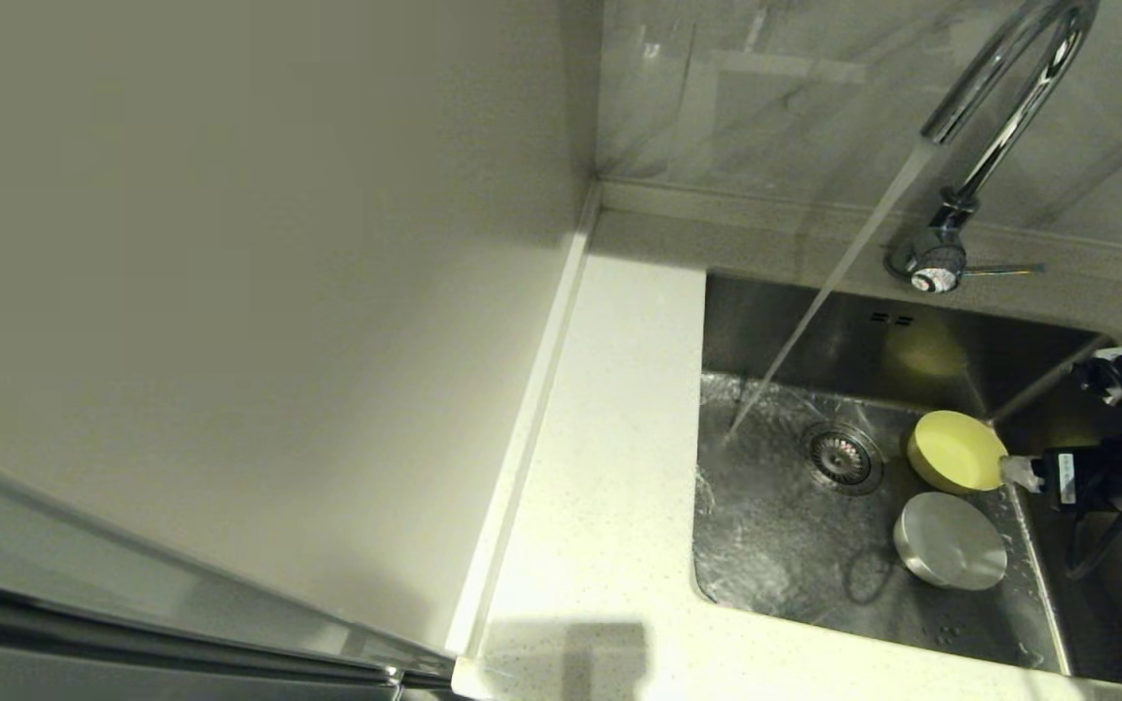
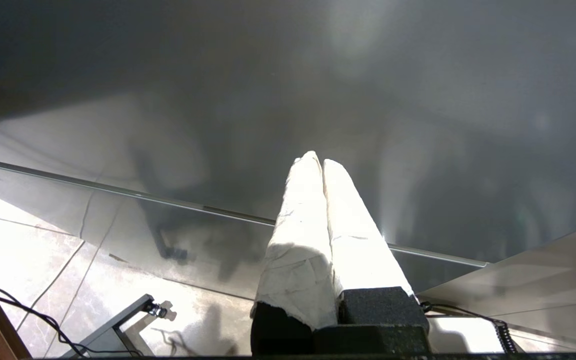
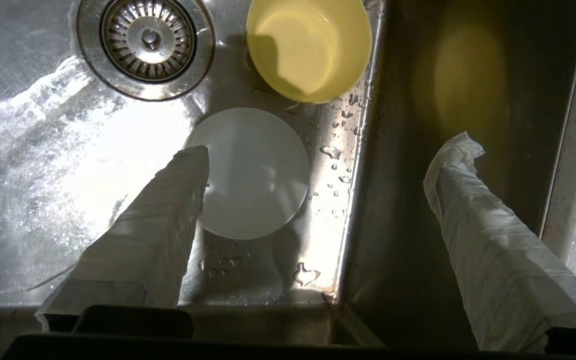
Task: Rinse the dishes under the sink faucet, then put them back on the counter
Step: Put a bowl into the sink
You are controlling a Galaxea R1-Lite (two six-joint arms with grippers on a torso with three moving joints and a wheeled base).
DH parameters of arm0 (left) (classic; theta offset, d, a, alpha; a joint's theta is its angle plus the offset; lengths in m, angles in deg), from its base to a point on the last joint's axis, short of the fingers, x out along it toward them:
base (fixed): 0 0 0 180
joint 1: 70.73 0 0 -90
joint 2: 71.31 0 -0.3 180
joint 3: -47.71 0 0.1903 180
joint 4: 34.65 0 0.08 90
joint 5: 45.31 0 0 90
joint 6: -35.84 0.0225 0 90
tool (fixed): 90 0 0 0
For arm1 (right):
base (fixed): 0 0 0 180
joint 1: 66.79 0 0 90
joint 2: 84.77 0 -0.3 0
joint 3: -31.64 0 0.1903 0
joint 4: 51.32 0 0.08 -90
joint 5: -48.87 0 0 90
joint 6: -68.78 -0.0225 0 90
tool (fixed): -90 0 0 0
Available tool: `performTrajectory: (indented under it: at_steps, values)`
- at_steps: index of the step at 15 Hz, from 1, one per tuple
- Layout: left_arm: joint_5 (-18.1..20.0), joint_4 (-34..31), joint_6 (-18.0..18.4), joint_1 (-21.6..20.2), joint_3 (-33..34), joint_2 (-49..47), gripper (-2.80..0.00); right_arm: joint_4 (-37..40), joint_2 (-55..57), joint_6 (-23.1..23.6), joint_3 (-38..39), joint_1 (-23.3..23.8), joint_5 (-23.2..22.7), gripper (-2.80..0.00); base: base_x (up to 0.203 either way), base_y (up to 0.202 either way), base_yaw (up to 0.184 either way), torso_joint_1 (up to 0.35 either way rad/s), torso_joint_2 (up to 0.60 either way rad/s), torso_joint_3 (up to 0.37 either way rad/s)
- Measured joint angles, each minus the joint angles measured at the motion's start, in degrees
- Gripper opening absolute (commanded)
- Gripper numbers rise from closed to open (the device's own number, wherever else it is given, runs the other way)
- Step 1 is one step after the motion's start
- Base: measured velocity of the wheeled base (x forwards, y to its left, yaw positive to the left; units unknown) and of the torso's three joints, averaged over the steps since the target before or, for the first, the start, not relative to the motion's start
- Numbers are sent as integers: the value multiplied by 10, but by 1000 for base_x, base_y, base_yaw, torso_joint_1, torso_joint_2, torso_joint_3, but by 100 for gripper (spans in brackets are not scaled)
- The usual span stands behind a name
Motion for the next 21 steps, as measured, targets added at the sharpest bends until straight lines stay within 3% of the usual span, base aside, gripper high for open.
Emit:
performTrajectory:
  at_steps: [3, 5, 8, 11, 15, 18, 21]
  values:
    - [0, 0, 0, 0, 0, 0, -280, 16, -13, -3, -1, 4, 0, 0, 0, 0, 0, 0, 0, 0]
    - [0, 0, 0, 0, 0, 0, -280, 79, -35, -22, -9, 11, -10, 0, 0, 0, 0, 0, 0, 0]
    - [0, 0, 0, 0, 0, 0, -280, 245, -68, -71, -97, 46, -81, 0, 0, 0, 0, 0, 0, 0]
    - [0, 0, 0, 0, 0, 0, -280, 443, -81, -145, -243, 104, -153, 0, 0, 0, 0, 0, 0, 0]
    - [0, 0, 0, 0, 0, 0, -280, 652, -59, -269, -372, 203, -163, 0, 0, 0, 0, 0, 0, 0]
    - [0, 0, 0, 0, 0, 0, -280, 666, -26, -292, -392, 263, -152, 0, 0, 0, 0, 0, 0, 0]
    - [0, 0, 0, 0, 0, 0, -280, 664, -3, -280, -396, 306, -149, 0, 0, 0, 0, 0, 0, 0]
